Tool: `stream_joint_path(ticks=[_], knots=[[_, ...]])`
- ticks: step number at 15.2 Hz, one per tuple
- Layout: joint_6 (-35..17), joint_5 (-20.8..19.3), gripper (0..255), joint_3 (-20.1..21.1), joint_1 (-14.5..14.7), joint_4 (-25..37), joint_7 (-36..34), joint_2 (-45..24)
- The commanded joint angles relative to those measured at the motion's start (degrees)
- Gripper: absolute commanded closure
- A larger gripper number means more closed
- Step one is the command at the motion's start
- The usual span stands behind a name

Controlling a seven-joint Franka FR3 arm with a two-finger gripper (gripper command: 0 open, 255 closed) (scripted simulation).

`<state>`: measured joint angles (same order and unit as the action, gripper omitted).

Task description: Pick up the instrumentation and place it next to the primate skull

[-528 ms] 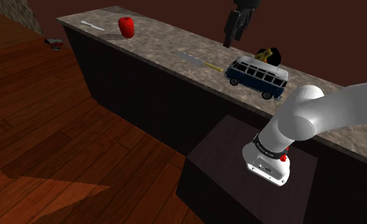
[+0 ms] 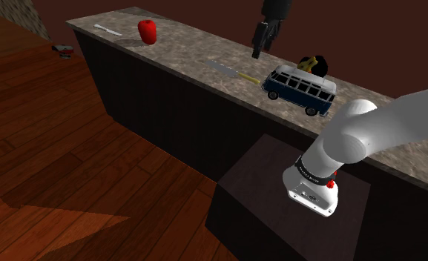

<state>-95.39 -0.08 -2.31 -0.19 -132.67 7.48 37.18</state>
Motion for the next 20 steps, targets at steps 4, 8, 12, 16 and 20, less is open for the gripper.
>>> stream_joint_path(ticks=[4, 8, 12, 16, 20], knots=[[-8.3, -1.8, 0, -3.6, -1.0, -0.9, 4.8, -7.1], [-14.0, -2.4, 0, -6.2, -1.7, 0.4, 8.6, -13.9], [-19.1, -2.2, 0, -8.7, -2.2, 3.0, 12.4, -21.4], [-23.4, -1.0, 0, -10.9, -2.8, 6.8, 16.6, -29.4], [-26.8, 1.2, 0, -12.4, -3.6, 11.9, 20.9, -37.8]])
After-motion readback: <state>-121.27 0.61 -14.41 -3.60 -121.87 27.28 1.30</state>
